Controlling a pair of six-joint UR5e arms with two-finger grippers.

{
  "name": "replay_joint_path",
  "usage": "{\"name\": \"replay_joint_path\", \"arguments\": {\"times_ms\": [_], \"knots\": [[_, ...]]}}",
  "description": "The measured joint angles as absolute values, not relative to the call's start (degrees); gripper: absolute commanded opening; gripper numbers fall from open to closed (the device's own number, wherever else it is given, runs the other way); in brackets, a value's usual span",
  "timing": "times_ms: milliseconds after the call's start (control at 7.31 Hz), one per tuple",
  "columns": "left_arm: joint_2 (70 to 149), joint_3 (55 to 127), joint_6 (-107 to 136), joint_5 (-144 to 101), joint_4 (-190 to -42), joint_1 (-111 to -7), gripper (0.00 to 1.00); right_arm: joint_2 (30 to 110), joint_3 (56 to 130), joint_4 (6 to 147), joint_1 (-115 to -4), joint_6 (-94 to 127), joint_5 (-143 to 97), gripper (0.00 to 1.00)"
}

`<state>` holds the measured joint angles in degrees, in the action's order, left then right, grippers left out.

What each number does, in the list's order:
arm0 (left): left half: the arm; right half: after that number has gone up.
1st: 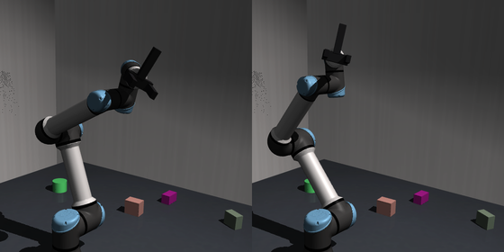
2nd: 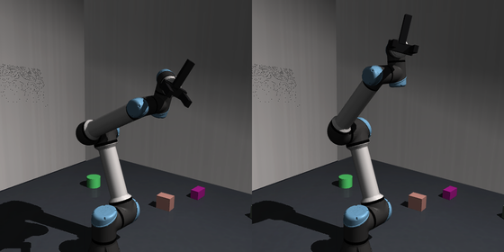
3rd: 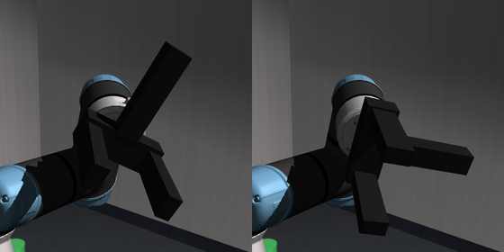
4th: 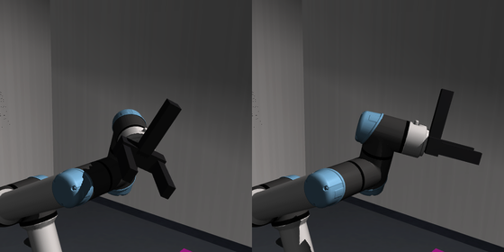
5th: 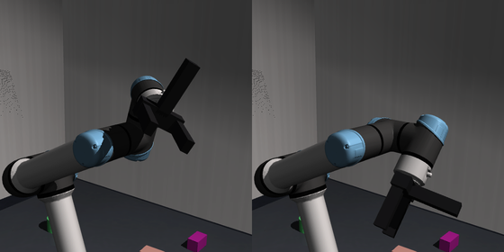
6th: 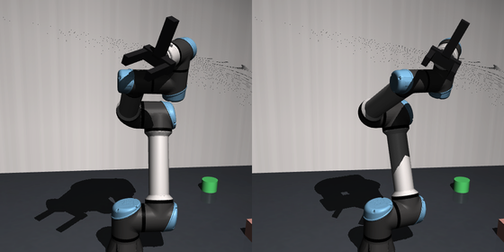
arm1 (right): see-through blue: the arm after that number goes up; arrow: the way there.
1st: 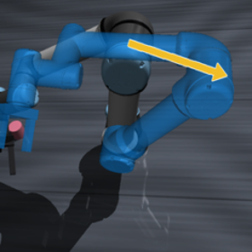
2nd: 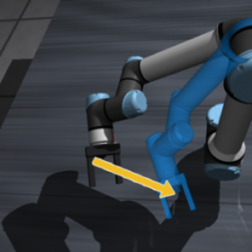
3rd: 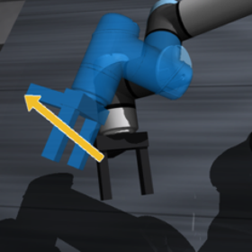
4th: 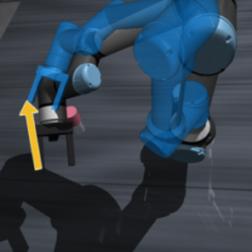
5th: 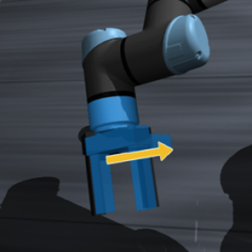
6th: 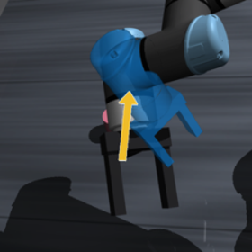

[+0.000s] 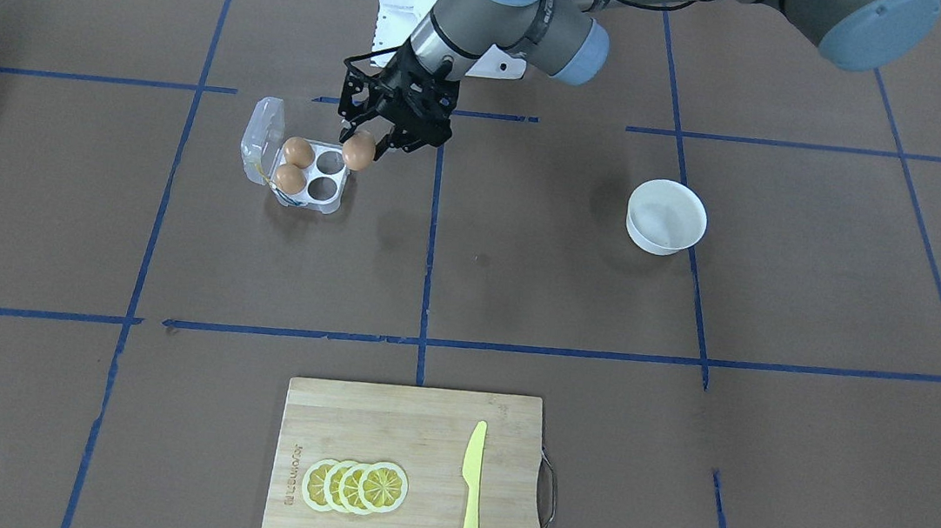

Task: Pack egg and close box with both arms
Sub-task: 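Carry the egg with the left gripper over to the clear egg carton, then lower the egg into an empty carton slot and open the left gripper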

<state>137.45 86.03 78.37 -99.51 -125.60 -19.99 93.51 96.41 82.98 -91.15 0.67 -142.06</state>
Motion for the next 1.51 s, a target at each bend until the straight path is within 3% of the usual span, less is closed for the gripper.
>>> {"name": "replay_joint_path", "arguments": {"times_ms": [411, 821, 1095, 1368, 1505], "knots": [[141.49, 79.01, 78.36, -97.91, -129.32, -18.96, 0.0, 93.44, 96.64, 82.97, -91.14, 0.63, -142.12, 1.0], [141.84, 78.21, 76.88, -97.83, -129.63, -18.42, 0.29, 93.43, 96.61, 83.02, -91.14, 0.62, -142.12, 1.0], [141.73, 78.11, 75.4, -97.82, -129.64, -18.37, 0.38, 93.43, 96.6, 83.05, -91.14, 0.56, -142.12, 1.0], [141.69, 77.85, 74.96, -97.76, -129.58, -18.25, 0.69, 93.37, 96.59, 83.06, -91.14, 0.47, -142.12, 1.0], [141.7, 77.52, 74.91, -97.75, -129.56, -18.19, 0.77, 93.36, 96.59, 83.06, -91.14, 0.45, -142.12, 1.0]]}}
